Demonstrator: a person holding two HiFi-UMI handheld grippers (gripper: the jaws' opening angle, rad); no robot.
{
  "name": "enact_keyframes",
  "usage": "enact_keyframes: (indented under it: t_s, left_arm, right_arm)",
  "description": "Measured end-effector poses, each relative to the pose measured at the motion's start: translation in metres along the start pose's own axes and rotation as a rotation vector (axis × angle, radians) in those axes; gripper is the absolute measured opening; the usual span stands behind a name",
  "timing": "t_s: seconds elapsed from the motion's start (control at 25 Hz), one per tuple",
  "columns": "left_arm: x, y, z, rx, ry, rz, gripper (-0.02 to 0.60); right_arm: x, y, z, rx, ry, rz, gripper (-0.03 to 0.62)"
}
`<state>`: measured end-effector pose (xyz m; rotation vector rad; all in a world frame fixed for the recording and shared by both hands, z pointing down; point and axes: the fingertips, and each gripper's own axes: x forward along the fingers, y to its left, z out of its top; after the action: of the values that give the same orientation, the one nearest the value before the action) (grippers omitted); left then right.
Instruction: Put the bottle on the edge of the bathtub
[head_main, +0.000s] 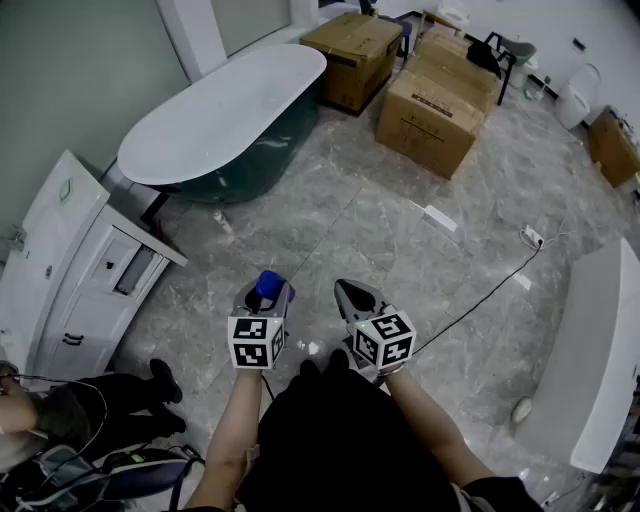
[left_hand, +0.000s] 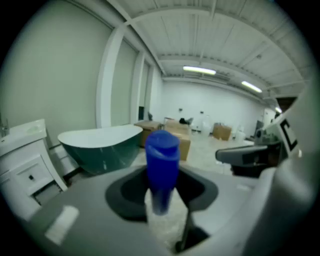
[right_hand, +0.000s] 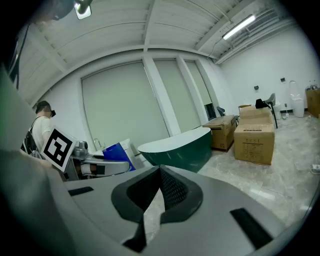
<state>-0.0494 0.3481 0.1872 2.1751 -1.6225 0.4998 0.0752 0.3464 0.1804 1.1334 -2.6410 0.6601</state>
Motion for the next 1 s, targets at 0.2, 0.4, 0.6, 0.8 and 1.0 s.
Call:
enact_keyframes:
  t_s: [0.2, 0.4, 0.6, 0.8, 1.0]
  left_arm:
    - [0.003, -0.002, 0.004, -0.002, -0.012, 0.003, 0.158]
    - [0.004, -0.004, 0.006, -0.006, -0.018, 0.018, 0.158]
    - [0.008, -0.009, 0.007, -0.021, -0.024, 0.031, 0.158]
    - [0.014, -0.015, 0.015, -0.029, -0.039, 0.06, 0.158]
    - [0.025, -0.011, 0.022, -0.043, -0.034, 0.081, 0.158]
  right_arm:
    - [0.002, -0.001, 0.0, -0.012, 0.01, -0.01, 0.001]
    - [0.002, -0.003, 0.002, -0.029, 0.007, 0.005, 0.002]
    - [-0.004, -0.013, 0.008, -0.025, -0.014, 0.019, 0.002]
    - [-0.011, -0.022, 0.016, -0.031, -0.026, 0.046, 0.002]
    - [-0.013, -0.037, 0.022, -0.016, -0.029, 0.033, 0.002]
